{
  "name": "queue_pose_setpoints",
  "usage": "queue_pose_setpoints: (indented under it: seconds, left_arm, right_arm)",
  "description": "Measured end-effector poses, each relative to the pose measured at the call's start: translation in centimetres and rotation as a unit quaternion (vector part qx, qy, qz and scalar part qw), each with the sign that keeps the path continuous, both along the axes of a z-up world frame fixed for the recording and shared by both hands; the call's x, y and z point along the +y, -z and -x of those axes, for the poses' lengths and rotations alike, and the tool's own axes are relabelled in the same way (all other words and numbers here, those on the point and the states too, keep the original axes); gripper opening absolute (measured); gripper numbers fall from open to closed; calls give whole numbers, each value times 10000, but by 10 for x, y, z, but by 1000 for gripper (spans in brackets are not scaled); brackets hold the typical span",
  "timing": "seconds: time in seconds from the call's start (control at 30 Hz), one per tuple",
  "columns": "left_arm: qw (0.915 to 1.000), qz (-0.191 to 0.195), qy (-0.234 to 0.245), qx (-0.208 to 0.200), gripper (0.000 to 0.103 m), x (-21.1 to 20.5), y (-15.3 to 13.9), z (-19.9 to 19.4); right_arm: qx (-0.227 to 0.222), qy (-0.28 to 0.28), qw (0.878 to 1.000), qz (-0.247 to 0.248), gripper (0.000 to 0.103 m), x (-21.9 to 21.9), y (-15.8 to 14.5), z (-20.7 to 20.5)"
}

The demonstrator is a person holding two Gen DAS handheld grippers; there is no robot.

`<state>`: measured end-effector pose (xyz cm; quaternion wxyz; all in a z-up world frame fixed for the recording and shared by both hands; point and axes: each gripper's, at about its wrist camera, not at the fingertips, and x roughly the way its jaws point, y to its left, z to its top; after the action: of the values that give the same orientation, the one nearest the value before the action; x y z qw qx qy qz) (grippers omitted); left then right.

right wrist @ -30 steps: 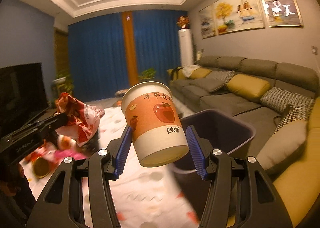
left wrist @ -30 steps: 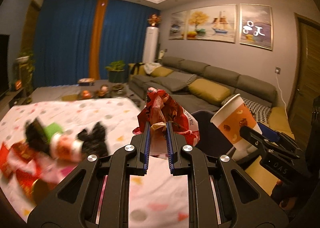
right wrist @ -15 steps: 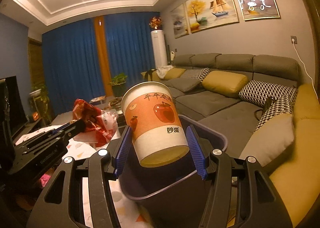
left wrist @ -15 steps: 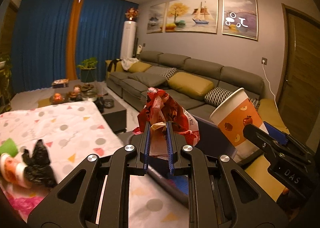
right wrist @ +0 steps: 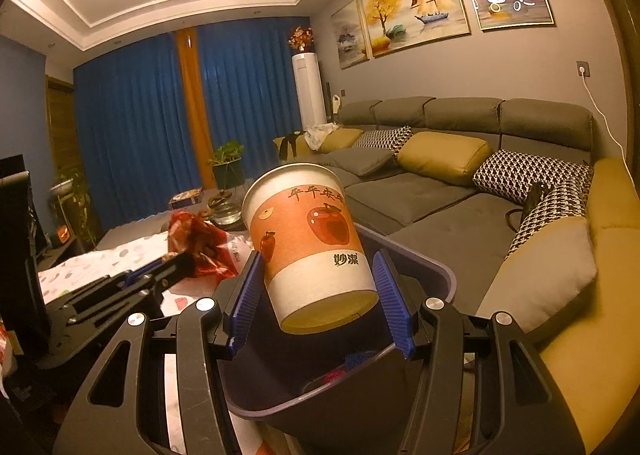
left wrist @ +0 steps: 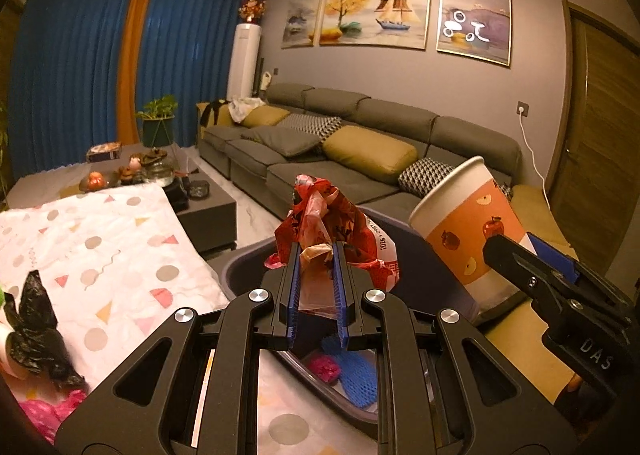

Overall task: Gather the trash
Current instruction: 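Carry the cup and wrapper to the grey bin and release both, then move both tools back over the trash pile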

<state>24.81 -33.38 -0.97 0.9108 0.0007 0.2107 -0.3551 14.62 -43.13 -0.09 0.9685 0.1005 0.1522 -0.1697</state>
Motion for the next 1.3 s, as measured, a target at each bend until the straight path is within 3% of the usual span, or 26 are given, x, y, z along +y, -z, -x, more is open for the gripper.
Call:
queue_pose_setpoints:
  seconds: [0.67, 0.77, 0.83, 1.0, 1.3]
  left_arm:
    - [9989, 12, 336, 331, 17, -13, 14, -21]
    - [9986, 16, 334, 409, 28, -10, 18, -25]
    - [9991, 6, 225, 356, 54, -5, 20, -27]
    - [9994, 125, -207, 257, 82, 16, 17, -23]
    - [9938, 41, -1110, 49, 88, 71, -7, 11]
  right_arm:
    - [67, 41, 9999, -118, 54, -5, 5, -13]
    - [98, 51, 9998, -173, 54, -7, 7, -15]
    - [112, 37, 9997, -207, 54, -6, 8, -18]
    - [102, 61, 9996, -251, 54, -3, 8, -17]
    - [-140, -58, 9999, -18, 74, 26, -8, 15]
